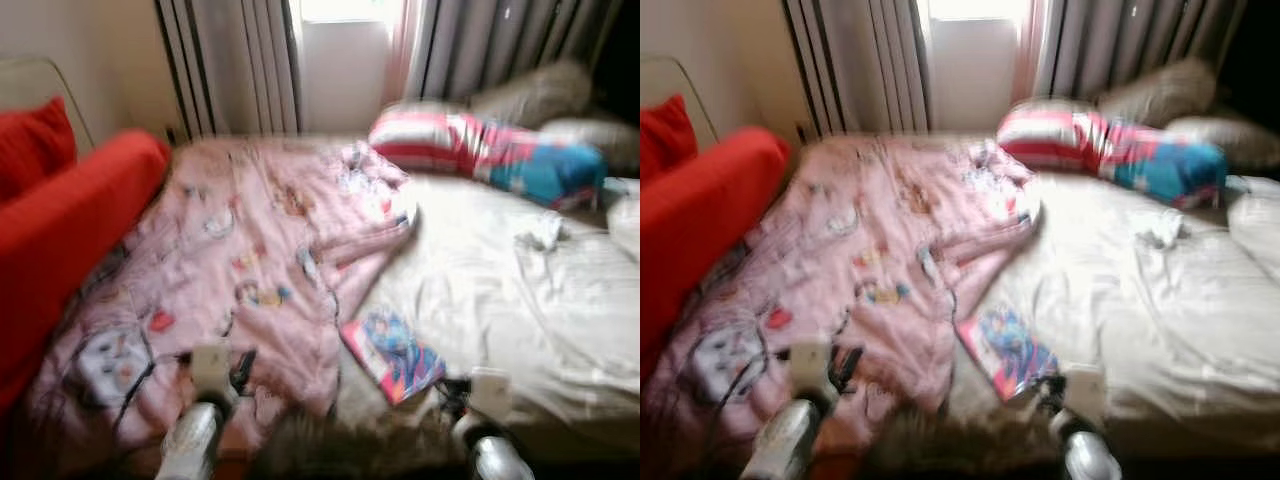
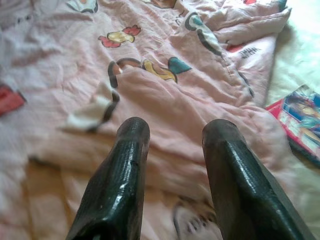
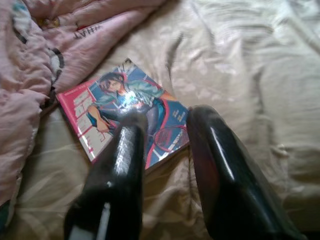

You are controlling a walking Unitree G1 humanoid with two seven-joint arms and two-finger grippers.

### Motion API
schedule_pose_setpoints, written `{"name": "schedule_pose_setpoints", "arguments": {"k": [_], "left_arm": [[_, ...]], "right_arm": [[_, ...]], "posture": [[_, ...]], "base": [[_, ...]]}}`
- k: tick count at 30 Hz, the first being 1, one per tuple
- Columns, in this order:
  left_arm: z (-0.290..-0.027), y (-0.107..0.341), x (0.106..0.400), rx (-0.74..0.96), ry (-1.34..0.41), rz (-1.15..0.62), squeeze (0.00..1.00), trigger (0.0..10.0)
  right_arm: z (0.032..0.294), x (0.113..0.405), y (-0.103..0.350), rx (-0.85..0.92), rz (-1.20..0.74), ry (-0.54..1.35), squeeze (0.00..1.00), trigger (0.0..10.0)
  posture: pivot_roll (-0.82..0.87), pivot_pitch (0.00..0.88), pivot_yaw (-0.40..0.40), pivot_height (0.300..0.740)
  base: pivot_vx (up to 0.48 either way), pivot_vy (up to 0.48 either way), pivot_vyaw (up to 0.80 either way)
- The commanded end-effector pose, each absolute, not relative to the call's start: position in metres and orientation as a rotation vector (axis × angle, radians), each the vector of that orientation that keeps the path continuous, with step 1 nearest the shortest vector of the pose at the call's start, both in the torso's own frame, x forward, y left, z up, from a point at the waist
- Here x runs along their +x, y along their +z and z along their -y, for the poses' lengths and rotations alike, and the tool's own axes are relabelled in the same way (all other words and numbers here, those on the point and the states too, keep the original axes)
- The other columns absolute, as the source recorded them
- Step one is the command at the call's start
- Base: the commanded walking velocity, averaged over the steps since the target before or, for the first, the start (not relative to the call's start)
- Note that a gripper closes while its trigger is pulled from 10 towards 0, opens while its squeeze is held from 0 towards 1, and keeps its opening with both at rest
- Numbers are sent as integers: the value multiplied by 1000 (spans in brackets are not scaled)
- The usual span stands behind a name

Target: Clean up the room

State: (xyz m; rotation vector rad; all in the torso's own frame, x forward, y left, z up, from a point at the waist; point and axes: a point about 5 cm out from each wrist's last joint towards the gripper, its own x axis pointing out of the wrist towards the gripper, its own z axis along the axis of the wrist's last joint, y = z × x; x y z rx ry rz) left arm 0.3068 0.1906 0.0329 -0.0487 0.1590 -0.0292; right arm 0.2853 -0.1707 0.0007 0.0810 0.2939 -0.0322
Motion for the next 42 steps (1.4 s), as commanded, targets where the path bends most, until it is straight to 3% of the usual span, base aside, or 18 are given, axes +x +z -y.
{"name": "schedule_pose_setpoints", "arguments": {"k": [1,13,18,27,35,36,42], "left_arm": [[-182,35,310,-65,-47,-148,0,10000],[-183,35,310,-67,-46,-151,0,10000],[-183,34,310,-69,-47,-154,0,10000],[-184,34,310,-65,-49,-156,0,10000],[-186,35,309,-54,-63,-153,0,10000],[-187,37,310,-47,-69,-146,0,10000],[-191,40,312,-38,-73,-133,0,10000]], "right_arm": [[184,280,-3,70,-318,-67,0,10000],[183,280,-4,49,-325,-33,0,10000],[183,280,-4,50,-322,-35,0,10000],[180,284,1,80,-284,-35,0,10000],[184,287,1,234,-302,-107,0,10000],[185,292,5,312,-290,-153,1000,10000],[190,298,11,402,-257,-228,1000,10000]], "posture": [[-73,9,38,616],[-74,15,39,616],[-74,13,41,616],[-75,15,45,616],[-70,52,63,616],[-64,86,72,616],[-60,123,82,616]], "base": [[304,0,0],[302,0,167],[0,0,800],[0,0,0],[0,0,0],[0,0,0],[0,0,0]]}}
